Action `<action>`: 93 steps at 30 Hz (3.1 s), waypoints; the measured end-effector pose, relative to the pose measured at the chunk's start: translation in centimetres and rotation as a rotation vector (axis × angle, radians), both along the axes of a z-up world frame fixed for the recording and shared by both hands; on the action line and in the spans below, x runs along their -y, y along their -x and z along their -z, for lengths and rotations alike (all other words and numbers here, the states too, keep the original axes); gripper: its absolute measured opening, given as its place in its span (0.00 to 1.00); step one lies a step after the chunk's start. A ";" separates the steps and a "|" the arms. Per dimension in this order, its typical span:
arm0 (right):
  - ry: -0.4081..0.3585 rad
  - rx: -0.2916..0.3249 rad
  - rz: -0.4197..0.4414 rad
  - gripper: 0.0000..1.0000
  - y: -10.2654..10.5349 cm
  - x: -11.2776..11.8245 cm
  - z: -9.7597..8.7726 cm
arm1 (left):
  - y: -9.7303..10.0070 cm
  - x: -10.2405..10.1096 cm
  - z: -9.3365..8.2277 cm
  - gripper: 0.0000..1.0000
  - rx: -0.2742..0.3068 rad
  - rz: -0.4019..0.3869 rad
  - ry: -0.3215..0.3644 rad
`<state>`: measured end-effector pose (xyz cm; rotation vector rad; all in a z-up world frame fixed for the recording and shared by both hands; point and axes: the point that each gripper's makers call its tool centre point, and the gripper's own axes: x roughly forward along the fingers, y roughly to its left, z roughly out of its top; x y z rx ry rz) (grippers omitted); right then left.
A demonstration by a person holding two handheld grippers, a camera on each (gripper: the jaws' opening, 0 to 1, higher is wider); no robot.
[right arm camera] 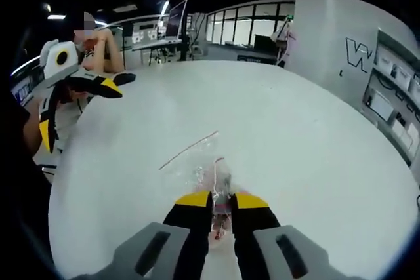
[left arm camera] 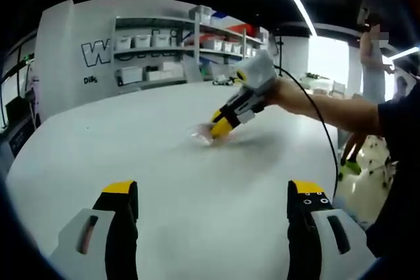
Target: Open the resealable bag by pulling the two sides of the seal apart until the entire bag opening is separated and visibly accessible.
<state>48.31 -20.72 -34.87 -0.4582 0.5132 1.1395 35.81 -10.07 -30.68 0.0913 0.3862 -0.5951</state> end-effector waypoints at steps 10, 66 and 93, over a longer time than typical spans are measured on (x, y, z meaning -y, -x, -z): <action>-0.132 -0.077 0.049 0.07 0.7 0.3 -0.5 | 0.3 0.1 -0.1 0.93 0.003 0.001 0.001; -0.472 -0.242 0.144 0.06 3.2 1.7 -2.0 | 0.3 0.6 -0.2 0.92 -0.001 0.014 -0.003; -0.554 -0.286 0.149 0.06 5.4 2.9 -2.2 | 0.4 1.4 0.0 0.92 -0.005 0.022 -0.007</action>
